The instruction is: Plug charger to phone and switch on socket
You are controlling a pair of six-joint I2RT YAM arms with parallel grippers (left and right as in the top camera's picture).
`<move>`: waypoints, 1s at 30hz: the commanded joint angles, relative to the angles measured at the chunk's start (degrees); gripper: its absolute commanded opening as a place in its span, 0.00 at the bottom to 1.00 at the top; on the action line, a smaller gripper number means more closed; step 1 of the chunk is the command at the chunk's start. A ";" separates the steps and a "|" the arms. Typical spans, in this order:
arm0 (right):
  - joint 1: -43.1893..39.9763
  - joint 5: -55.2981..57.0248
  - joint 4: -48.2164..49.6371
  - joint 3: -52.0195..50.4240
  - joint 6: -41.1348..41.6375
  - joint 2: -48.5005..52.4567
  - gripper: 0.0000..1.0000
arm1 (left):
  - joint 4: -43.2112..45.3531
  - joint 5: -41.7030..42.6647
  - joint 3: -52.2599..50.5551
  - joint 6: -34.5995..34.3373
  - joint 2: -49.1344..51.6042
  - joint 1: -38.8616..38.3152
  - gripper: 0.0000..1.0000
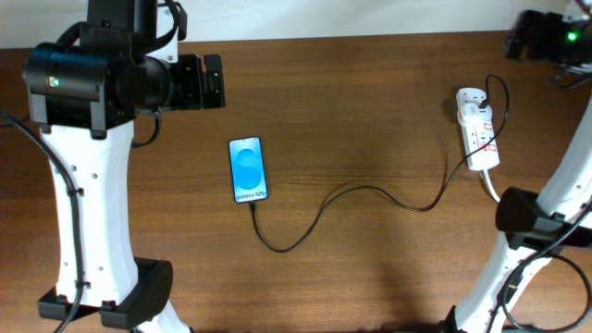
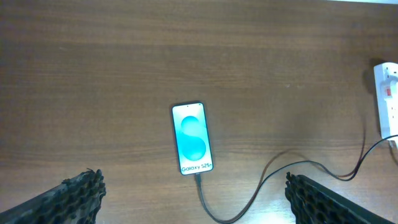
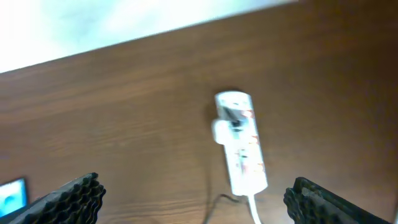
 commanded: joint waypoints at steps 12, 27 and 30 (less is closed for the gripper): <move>15.50 1.44 -0.37 -15.08 -0.68 -21.05 0.98 | -0.02 -0.63 -0.17 -0.28 -0.66 0.24 0.99; 15.52 1.99 17.16 -74.62 2.56 -50.66 0.99 | -0.02 -0.61 -0.17 -0.28 -0.66 0.24 0.99; 15.52 0.37 25.97 -88.21 2.97 -58.51 0.98 | -0.02 -0.63 -0.17 -0.28 -0.66 0.24 1.00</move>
